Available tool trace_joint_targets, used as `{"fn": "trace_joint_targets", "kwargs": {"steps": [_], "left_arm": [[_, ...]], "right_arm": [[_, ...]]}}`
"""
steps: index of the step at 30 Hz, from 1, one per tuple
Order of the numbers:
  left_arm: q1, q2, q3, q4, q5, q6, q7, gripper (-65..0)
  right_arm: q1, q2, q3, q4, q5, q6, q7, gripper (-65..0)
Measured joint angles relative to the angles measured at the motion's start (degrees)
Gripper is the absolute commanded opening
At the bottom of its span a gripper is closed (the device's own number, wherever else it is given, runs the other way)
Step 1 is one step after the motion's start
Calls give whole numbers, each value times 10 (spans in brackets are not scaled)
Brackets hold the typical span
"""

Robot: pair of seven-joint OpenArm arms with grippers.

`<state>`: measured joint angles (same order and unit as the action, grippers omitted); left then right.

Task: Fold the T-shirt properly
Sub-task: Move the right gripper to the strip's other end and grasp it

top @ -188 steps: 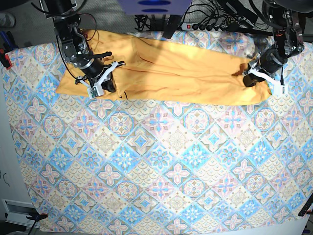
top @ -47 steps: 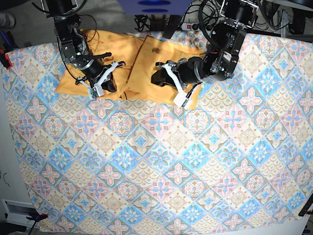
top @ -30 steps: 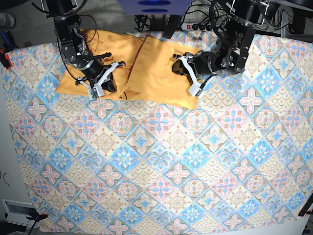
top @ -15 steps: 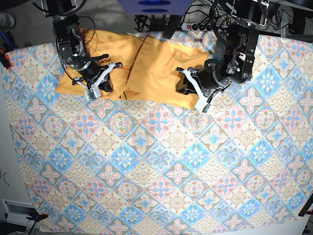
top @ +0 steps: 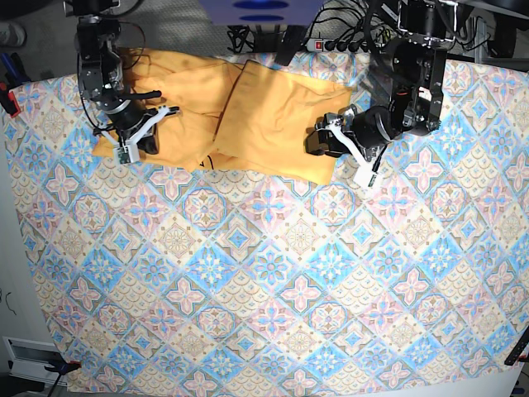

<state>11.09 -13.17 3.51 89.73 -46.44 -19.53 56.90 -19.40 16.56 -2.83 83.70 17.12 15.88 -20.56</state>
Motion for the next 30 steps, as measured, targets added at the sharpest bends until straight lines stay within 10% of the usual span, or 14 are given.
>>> {"fn": "trace_joint_targets", "kwargs": {"steps": [9, 30], "left_arm": [[-24, 1, 79, 0, -1, -2, -4, -369], [-57, 0, 103, -87, -5, -4, -8, -369]], "right_arm": [[-54, -3, 80, 42, 2, 6, 1, -649], [-143, -3, 170, 122, 2, 6, -72, -417]]}}
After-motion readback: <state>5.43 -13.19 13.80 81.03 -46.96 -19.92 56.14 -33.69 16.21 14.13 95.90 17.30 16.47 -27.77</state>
